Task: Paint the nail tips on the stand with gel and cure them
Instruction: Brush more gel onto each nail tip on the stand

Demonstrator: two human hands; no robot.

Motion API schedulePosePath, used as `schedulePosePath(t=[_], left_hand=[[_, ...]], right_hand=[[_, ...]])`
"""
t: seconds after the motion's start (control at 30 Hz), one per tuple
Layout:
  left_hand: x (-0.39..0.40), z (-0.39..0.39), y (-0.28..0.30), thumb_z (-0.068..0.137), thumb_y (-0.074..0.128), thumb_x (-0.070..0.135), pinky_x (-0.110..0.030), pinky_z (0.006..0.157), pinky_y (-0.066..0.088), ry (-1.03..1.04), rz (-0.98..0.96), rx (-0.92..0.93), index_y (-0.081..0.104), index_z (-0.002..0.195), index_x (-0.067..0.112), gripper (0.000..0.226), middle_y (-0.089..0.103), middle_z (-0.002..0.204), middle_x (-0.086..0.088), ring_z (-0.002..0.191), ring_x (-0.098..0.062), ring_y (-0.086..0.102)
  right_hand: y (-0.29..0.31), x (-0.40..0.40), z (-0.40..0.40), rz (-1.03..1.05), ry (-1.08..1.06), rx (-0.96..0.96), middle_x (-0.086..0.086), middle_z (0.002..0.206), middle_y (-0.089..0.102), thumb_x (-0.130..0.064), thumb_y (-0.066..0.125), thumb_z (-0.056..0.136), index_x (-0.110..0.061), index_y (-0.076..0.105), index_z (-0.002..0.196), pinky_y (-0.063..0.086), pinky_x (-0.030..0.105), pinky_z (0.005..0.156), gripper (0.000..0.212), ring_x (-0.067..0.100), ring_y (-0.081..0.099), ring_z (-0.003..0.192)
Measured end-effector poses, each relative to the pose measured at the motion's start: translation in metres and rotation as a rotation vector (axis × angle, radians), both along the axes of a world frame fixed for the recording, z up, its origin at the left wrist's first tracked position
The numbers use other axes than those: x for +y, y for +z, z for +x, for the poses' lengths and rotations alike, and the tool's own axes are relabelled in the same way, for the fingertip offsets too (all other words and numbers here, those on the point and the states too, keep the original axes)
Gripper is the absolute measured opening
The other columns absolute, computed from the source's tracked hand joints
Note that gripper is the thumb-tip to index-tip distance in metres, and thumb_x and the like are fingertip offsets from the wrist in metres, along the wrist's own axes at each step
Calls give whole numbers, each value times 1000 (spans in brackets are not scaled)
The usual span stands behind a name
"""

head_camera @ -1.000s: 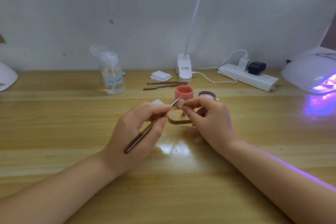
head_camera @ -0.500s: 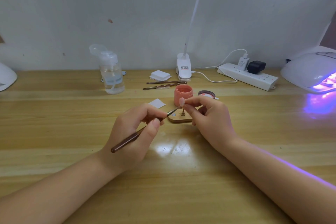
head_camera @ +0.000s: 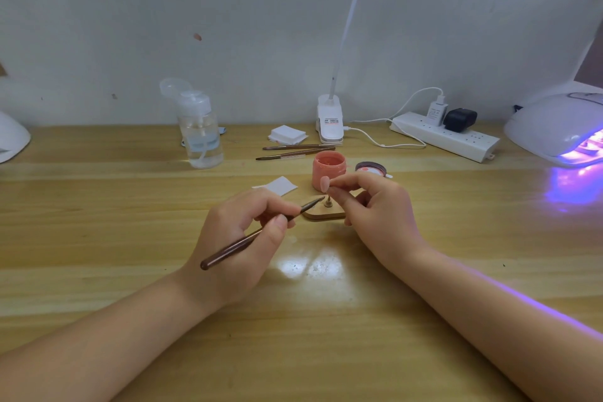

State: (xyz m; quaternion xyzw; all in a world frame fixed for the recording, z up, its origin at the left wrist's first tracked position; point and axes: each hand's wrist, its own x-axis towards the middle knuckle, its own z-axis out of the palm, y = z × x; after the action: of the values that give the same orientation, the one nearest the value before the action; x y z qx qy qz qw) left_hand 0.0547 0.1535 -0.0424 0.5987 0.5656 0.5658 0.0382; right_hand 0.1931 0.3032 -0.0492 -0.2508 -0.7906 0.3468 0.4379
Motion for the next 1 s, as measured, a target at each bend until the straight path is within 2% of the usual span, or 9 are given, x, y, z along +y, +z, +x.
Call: schedulePosePath(t=[0.07, 0.2, 0.3, 0.43, 0.57, 0.7, 0.77, 0.87, 1.0], left_hand=[[-1, 1, 0, 85, 50, 31, -51, 77, 54, 18, 2, -25, 69, 94, 23, 22, 70, 85, 6, 84, -23, 69], [1, 4, 2, 87, 52, 34, -40, 83, 55, 43, 0, -37, 68, 104, 29, 23, 73, 93, 5, 92, -18, 69], [2, 3, 2, 87, 53, 35, -44, 83, 55, 24, -34, -38, 69, 106, 24, 27, 74, 96, 3, 94, -21, 69], [-1, 2, -1, 85, 53, 32, -50, 79, 55, -40, -55, -84, 73, 96, 20, 25, 73, 86, 1, 86, -26, 71], [-1, 3, 0, 85, 52, 31, -22, 70, 53, -79, -33, -208, 72, 92, 17, 26, 74, 83, -5, 77, -12, 70], [1, 1, 3, 87, 54, 30, -24, 70, 54, -81, -22, -306, 72, 97, 14, 26, 74, 85, -9, 76, -16, 68], [2, 0, 2, 91, 55, 21, -25, 71, 54, -65, -26, -330, 72, 99, 14, 20, 74, 86, -9, 77, -16, 68], [3, 1, 2, 91, 51, 17, -23, 71, 53, -42, -27, -334, 71, 99, 15, 22, 74, 87, -8, 77, -14, 67], [3, 3, 3, 91, 52, 17, -17, 72, 52, -16, -21, -306, 70, 101, 16, 21, 75, 92, -2, 80, -7, 69]], right_hand=[[0, 1, 0, -7, -3, -2, -15, 74, 67, -19, 72, 86, -23, 74, 87, 51, 38, 61, 5, 23, 57, 58], [0, -1, 0, 0, 18, 5, -19, 71, 65, -18, 72, 86, -24, 73, 85, 50, 33, 60, 6, 13, 56, 56], [0, 0, 0, -3, 23, 6, -16, 73, 67, -15, 71, 86, -23, 74, 86, 51, 35, 60, 9, 18, 56, 56], [-1, 0, -1, -17, 8, 20, -16, 72, 67, -20, 72, 86, -26, 73, 83, 52, 41, 62, 7, 26, 57, 58], [-1, 0, -1, -21, 21, 27, -14, 72, 67, -20, 71, 87, -27, 71, 81, 52, 43, 62, 10, 28, 57, 58], [0, -1, -1, -32, 57, 35, -11, 73, 68, -19, 71, 86, -30, 70, 81, 52, 44, 60, 13, 31, 56, 59], [0, -1, -1, -37, 80, 38, -9, 73, 68, -21, 71, 86, -27, 71, 82, 51, 46, 58, 8, 33, 55, 58], [0, 0, 0, -51, 101, 37, -4, 74, 67, -21, 71, 87, -21, 71, 84, 50, 44, 56, 3, 31, 55, 56], [1, 0, 0, -59, 112, 38, -10, 73, 66, -20, 71, 87, -23, 69, 82, 49, 40, 55, 5, 30, 56, 56]])
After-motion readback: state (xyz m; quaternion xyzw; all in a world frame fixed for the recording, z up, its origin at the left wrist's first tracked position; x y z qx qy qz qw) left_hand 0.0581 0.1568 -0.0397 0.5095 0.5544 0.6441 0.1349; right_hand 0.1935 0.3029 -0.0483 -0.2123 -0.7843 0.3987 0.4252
